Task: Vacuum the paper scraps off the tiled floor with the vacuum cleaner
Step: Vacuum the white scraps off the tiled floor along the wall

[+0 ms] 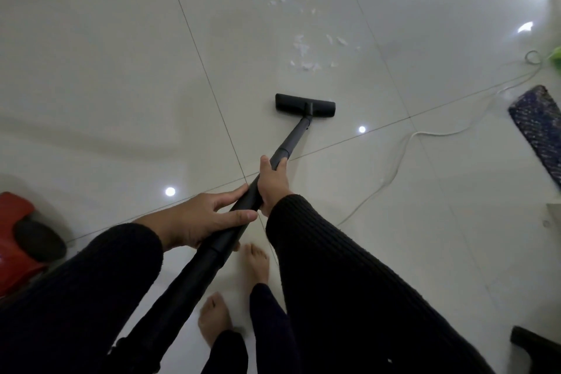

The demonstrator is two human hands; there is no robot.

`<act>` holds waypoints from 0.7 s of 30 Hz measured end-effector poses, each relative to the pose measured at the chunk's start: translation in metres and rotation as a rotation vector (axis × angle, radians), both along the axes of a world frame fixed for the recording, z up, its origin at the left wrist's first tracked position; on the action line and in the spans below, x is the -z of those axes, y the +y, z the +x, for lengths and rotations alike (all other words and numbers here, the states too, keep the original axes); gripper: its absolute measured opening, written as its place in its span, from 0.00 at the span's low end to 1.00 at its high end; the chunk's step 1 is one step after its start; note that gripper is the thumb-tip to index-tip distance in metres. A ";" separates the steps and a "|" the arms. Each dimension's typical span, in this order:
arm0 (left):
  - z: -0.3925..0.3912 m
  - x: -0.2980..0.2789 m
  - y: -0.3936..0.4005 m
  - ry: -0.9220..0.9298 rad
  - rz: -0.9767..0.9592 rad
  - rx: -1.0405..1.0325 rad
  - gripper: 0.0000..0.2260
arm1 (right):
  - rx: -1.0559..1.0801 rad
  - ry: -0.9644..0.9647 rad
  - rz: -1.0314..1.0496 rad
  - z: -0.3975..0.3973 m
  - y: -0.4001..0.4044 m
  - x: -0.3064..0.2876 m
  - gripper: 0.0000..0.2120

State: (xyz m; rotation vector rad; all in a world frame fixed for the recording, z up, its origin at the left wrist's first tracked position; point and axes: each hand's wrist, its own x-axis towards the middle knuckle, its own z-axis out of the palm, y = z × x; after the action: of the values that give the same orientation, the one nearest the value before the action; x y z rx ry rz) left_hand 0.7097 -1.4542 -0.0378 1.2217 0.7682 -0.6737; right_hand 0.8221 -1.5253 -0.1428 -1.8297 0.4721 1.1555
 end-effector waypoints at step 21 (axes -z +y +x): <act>0.030 0.041 -0.038 0.050 0.001 -0.020 0.32 | -0.008 0.031 0.024 0.035 -0.037 0.033 0.32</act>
State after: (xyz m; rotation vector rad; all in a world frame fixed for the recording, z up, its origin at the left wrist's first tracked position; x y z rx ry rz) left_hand 0.7401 -1.4919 -0.0791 1.2003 0.8208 -0.6899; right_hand 0.8572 -1.5621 -0.1761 -1.7972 0.4672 1.1913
